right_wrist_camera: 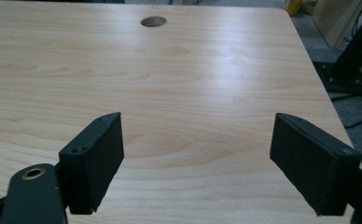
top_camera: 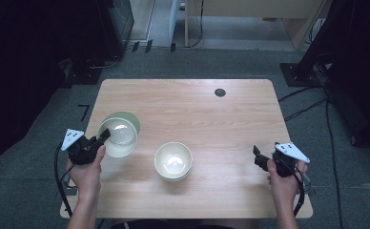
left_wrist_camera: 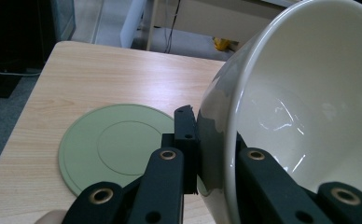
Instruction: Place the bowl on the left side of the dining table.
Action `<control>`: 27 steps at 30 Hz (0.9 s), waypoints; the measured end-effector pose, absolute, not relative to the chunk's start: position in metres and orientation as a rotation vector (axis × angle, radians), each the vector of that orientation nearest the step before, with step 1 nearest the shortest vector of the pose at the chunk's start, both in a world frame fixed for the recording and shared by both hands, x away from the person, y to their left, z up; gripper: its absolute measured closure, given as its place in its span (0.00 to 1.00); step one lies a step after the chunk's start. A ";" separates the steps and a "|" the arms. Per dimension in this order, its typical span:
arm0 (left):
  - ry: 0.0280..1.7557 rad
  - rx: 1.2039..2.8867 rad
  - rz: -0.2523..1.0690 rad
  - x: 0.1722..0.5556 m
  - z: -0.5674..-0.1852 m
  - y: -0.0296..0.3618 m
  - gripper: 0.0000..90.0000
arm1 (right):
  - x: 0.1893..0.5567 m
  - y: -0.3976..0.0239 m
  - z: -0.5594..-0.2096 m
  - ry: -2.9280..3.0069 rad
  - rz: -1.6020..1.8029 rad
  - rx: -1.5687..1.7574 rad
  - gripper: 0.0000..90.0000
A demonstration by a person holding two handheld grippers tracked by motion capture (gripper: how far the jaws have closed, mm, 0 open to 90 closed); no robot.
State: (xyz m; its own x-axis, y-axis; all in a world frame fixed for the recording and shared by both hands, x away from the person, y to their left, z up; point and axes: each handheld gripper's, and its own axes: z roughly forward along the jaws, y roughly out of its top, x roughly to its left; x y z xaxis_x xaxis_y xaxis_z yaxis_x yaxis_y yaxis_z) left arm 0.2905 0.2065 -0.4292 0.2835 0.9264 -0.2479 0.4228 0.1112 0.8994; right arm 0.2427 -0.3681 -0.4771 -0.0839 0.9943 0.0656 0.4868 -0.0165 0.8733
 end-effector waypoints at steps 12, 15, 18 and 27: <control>1.364 1.472 0.589 0.296 -0.438 0.220 0.94 | 0.248 -0.398 -0.508 1.665 0.895 1.674 0.20; 1.375 1.466 0.578 0.297 -0.440 0.222 0.94 | 0.249 -0.405 -0.516 1.667 0.867 1.717 0.20; 1.385 1.461 0.575 0.298 -0.442 0.224 0.94 | 0.250 -0.410 -0.522 1.667 0.860 1.760 0.20; 1.405 1.454 0.554 0.301 -0.443 0.228 0.94 | 0.252 -0.412 -0.524 1.693 0.807 1.783 0.20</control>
